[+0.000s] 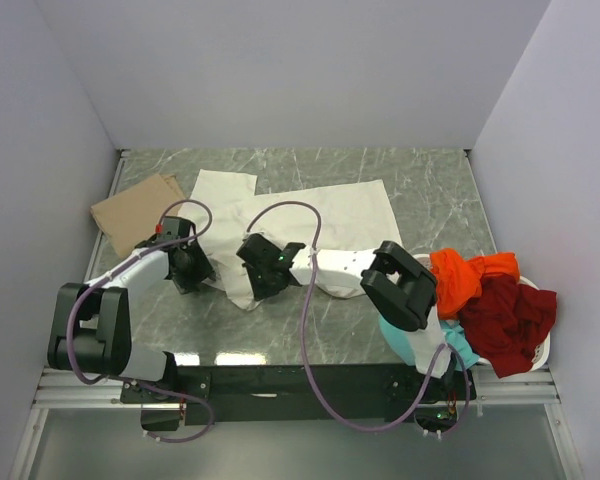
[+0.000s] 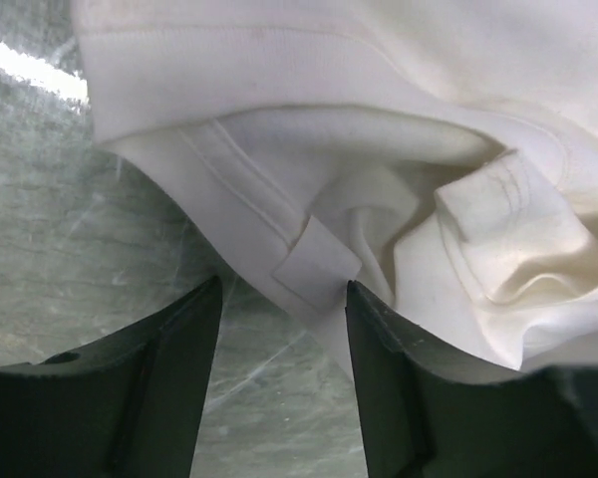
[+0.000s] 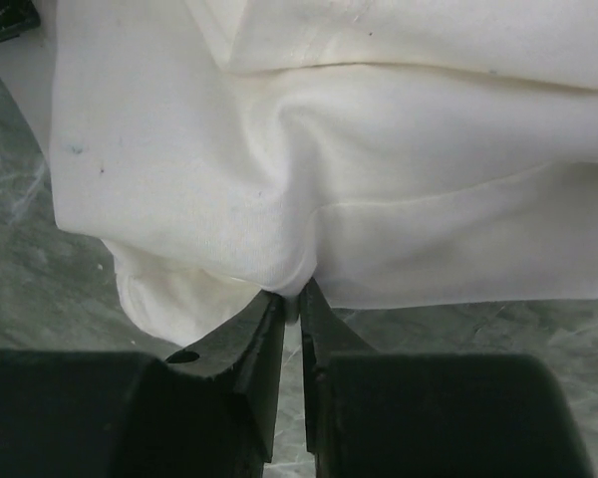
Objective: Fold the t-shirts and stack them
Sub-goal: Fold the tshirt
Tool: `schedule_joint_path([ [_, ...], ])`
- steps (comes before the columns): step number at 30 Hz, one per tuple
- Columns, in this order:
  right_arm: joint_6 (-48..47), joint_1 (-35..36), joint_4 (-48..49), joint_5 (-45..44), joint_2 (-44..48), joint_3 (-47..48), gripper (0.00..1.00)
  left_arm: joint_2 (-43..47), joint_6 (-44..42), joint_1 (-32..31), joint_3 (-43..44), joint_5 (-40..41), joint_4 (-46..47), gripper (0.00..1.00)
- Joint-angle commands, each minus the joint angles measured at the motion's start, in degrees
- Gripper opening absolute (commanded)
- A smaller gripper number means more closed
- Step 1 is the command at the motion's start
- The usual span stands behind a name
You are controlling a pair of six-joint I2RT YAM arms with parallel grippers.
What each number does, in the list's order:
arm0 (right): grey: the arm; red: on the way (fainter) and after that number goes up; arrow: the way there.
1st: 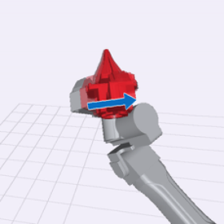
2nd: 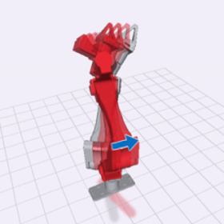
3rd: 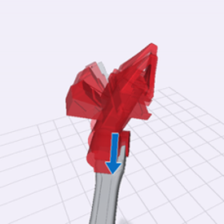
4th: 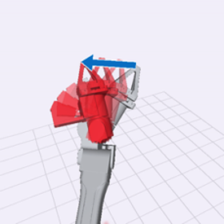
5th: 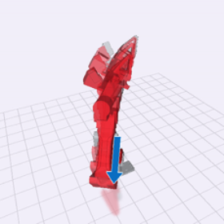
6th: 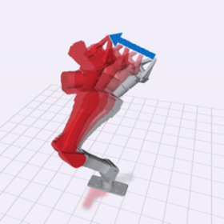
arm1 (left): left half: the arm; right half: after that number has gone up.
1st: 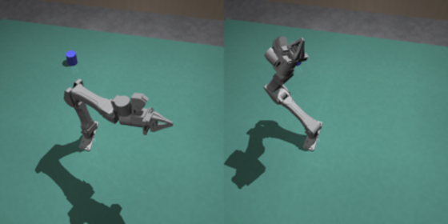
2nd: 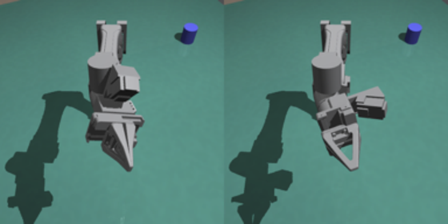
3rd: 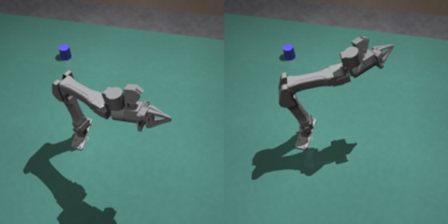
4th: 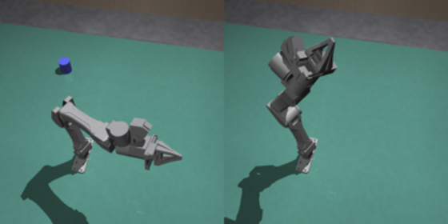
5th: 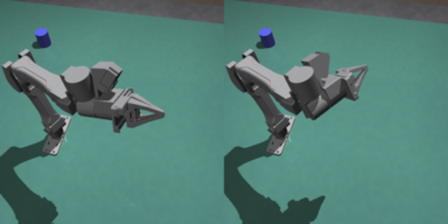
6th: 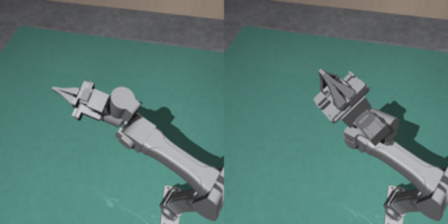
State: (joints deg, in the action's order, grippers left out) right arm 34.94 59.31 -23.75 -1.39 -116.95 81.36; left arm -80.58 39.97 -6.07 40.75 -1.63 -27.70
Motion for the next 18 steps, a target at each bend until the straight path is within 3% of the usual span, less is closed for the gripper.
schedule_joint_path([
  [1, 0.8, -1.7, 1.1, 3.4, 1.7, -1.1, 0.17, -2.9, 0.6, -1.5, 0.4, 3.6, 2.6, 0.57],
  [3, 1.1, -2.4, 2.1, 6.2, 1.8, -1.5, 0.16, -4.8, 0.4, -2.5, 1.0, 4.3, 2.7, 0.5],
  [6, 1.8, -3.9, 3.3, 9.1, 3.1, -2.7, 0.14, -6.3, 0.4, -3.1, 1.8, 5.8, 2.7, 0.3],
  [7, 2.0, -4.5, 3.7, 10.0, 4.3, -3.0, 0.14, -6.5, 0.3, -3.1, 2.0, 6.1, 2.6, 0.18],
  [10, 2.4, -5.9, 4.6, 12.5, 6.6, -4.9, 0.13, -6.7, 0.1, -3.1, 3.0, 7.2, 1.2, 0.0],
  [18, 1.8, -7.0, 4.7, 16.6, 10.9, -7.4, 0.13, -2.8, 0.0, -2.7, 5.8, 11.9, -5.4, 0.01],
])
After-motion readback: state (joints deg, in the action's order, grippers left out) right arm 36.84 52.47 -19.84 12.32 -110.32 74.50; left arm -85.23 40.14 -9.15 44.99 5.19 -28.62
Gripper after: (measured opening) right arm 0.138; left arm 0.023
